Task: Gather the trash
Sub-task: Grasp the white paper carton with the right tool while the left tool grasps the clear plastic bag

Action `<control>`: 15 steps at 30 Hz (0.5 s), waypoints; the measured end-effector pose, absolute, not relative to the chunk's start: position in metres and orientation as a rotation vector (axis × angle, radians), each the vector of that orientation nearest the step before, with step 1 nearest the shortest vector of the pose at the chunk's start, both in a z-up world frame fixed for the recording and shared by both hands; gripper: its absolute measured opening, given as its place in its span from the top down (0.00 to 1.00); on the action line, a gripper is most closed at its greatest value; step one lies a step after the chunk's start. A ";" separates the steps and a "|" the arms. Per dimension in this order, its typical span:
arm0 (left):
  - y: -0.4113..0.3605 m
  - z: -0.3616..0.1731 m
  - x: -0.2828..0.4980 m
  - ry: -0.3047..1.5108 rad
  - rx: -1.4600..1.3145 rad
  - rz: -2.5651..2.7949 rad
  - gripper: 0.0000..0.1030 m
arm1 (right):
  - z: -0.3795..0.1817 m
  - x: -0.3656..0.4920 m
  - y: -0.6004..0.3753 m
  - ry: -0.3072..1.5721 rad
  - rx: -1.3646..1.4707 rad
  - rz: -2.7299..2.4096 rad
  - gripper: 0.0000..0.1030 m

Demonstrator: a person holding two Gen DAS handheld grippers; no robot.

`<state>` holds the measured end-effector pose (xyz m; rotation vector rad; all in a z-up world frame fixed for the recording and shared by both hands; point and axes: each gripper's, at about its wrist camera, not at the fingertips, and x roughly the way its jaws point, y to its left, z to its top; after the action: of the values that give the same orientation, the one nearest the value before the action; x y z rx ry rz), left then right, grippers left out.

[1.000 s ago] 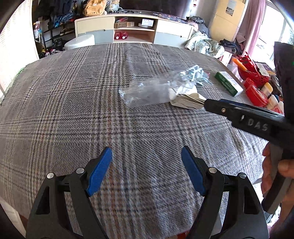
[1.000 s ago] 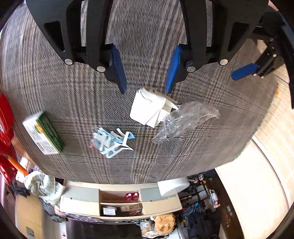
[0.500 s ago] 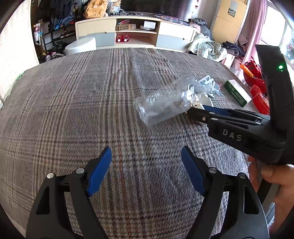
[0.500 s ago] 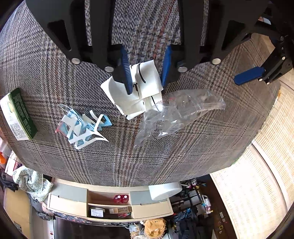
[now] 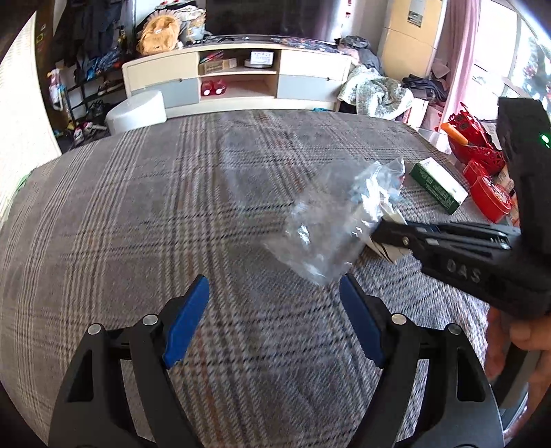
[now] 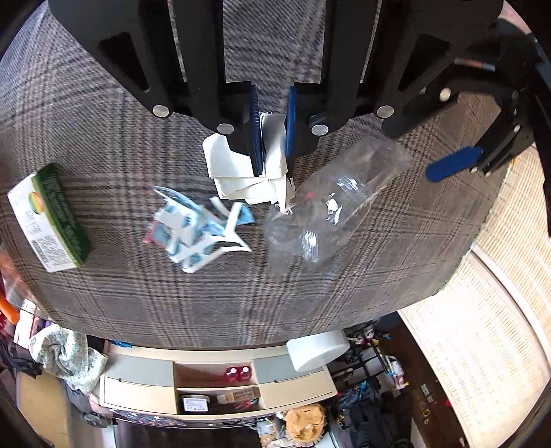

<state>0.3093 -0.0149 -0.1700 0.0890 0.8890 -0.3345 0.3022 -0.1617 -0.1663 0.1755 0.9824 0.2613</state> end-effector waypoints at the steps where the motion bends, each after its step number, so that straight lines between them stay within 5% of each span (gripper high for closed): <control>1: -0.018 -0.170 0.312 0.888 0.094 -0.337 0.29 | -0.166 0.302 -0.163 0.985 0.179 0.260 0.87; 5: -0.038 -0.172 0.321 0.886 0.110 -0.389 0.33 | -0.169 0.303 -0.174 1.000 0.206 0.262 0.87; 7: -0.048 -0.174 0.326 0.897 0.116 -0.430 0.40 | -0.170 0.304 -0.177 1.006 0.225 0.269 0.87; 11: -0.061 -0.182 0.332 0.929 0.136 -0.481 0.71 | -0.165 0.304 -0.184 0.999 0.232 0.260 0.87; 15: -0.070 -0.184 0.330 0.925 0.150 -0.497 0.77 | -0.166 0.302 -0.190 1.001 0.230 0.253 0.87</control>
<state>0.3298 -0.0701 -0.1836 0.1499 0.9246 -0.4968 0.3024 -0.1902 -0.1659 0.2300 1.0005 0.2531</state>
